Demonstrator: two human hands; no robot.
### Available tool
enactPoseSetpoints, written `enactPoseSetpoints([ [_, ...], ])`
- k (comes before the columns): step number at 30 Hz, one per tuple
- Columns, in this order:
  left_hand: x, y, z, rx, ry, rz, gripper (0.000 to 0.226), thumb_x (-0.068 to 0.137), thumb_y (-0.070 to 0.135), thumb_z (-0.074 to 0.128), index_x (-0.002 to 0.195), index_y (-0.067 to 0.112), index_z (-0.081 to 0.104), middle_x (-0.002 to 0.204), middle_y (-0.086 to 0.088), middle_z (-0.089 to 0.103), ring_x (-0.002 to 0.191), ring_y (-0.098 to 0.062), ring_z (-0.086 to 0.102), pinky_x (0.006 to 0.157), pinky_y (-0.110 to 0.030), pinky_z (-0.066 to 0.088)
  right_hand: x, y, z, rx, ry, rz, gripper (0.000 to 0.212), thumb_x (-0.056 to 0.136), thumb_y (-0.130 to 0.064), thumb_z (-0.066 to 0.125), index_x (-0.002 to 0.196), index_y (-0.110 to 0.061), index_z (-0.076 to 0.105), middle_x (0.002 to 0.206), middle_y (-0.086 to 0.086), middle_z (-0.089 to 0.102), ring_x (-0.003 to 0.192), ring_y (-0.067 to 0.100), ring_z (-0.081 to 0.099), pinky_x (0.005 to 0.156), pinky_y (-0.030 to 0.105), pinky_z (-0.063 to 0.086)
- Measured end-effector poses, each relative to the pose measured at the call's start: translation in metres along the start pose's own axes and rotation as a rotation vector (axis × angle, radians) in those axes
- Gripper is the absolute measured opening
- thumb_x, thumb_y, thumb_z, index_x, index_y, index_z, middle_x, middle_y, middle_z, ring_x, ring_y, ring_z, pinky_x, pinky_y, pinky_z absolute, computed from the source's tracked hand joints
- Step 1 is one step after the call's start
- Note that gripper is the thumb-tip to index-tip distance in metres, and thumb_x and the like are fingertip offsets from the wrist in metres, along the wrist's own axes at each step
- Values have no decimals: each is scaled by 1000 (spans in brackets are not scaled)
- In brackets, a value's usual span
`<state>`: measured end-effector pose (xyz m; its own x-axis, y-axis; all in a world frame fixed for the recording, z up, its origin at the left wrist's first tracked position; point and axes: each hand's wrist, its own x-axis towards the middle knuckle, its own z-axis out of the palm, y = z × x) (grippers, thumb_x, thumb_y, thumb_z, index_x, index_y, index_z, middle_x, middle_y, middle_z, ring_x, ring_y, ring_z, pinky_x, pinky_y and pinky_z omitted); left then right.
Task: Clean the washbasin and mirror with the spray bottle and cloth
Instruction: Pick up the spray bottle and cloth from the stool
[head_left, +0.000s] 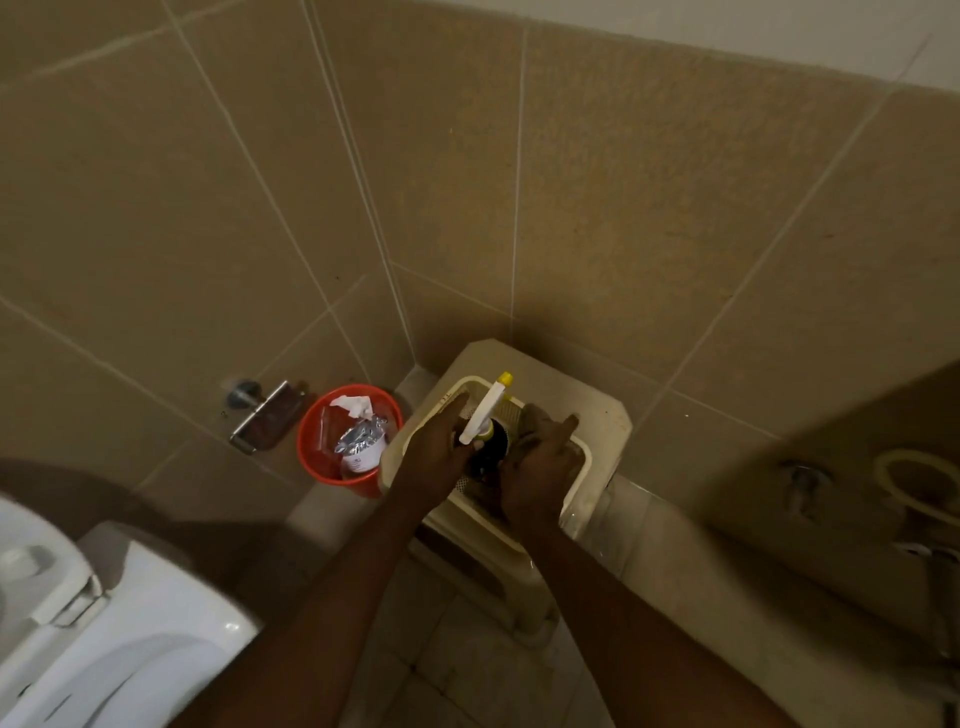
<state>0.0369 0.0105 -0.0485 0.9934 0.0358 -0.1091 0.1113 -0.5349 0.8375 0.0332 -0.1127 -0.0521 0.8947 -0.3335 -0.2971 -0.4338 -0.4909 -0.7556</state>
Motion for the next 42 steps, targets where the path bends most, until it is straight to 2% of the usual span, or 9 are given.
enactPoseSetpoints([
  [6, 15, 3, -2, 153, -67, 223, 32, 72, 32, 67, 83, 2, 66, 83, -14, 66, 79, -20, 56, 75, -38, 46, 1, 6, 16, 200, 204, 102, 60, 88, -10, 61, 140, -2, 34, 135, 22, 45, 122, 38, 47, 97, 41, 39],
  [10, 25, -8, -6, 54, -127, 66, 58, 63, 42, 82, 105, 12, 57, 88, 0, 65, 82, -18, 63, 72, -36, 51, -5, 5, 27, 191, 228, 78, 55, 85, -12, 65, 136, -9, 45, 128, 24, 45, 115, 37, 47, 93, 40, 41],
  [14, 32, -16, -4, -1, -145, 119, 91, 59, 46, 84, 133, 13, 42, 73, 11, 56, 66, -1, 54, 65, -21, 45, -13, 5, 41, 162, 275, -30, 50, 86, -10, 60, 134, -18, 51, 124, 24, 50, 112, 40, 49, 91, 48, 44],
  [20, 33, -23, 2, 29, -32, 189, 76, 64, 49, 79, 124, 9, 53, 99, -5, 61, 91, -20, 61, 81, -36, 51, -13, 28, 31, -10, 152, -112, 57, 85, -19, 53, 140, -31, 42, 132, 22, 41, 113, 41, 47, 92, 48, 45],
  [26, 29, -10, 4, -94, 124, 137, 46, 74, 35, 72, 114, 29, 50, 91, 9, 59, 79, 4, 57, 73, -18, 49, -8, 12, 52, -205, 135, 9, 52, 87, -36, 63, 135, -31, 44, 139, 13, 41, 122, 36, 41, 98, 48, 39],
  [31, 23, 11, -13, -103, 215, 184, 51, 77, 36, 66, 120, 11, 54, 101, 4, 63, 90, -6, 61, 80, -22, 49, 8, 18, 19, 46, -56, -69, 47, 75, -31, 68, 120, -25, 56, 122, 10, 54, 108, 30, 53, 90, 42, 49],
  [35, 18, 41, -30, -149, 221, 192, 52, 79, 32, 64, 121, 3, 56, 96, 7, 61, 86, 11, 59, 76, -4, 42, 8, 6, -13, 243, 29, -119, 41, 84, 5, 45, 116, -15, 61, 110, 10, 61, 94, 20, 55, 73, 13, 42],
  [39, 8, 87, -47, -191, 173, 190, 49, 76, 37, 65, 113, 6, 59, 92, 7, 61, 86, -2, 61, 76, -11, 44, 5, -23, -51, 304, 23, -222, 42, 78, -13, 39, 113, -21, 60, 105, 9, 64, 97, 28, 60, 84, 44, 51],
  [42, 2, 130, -63, -196, 164, 249, 42, 74, 45, 65, 99, 10, 61, 84, -6, 63, 77, -19, 62, 71, -32, 48, 0, -61, -94, 390, 39, -295, 32, 81, -14, 45, 105, -28, 62, 100, 5, 67, 92, 24, 63, 80, 49, 53],
])
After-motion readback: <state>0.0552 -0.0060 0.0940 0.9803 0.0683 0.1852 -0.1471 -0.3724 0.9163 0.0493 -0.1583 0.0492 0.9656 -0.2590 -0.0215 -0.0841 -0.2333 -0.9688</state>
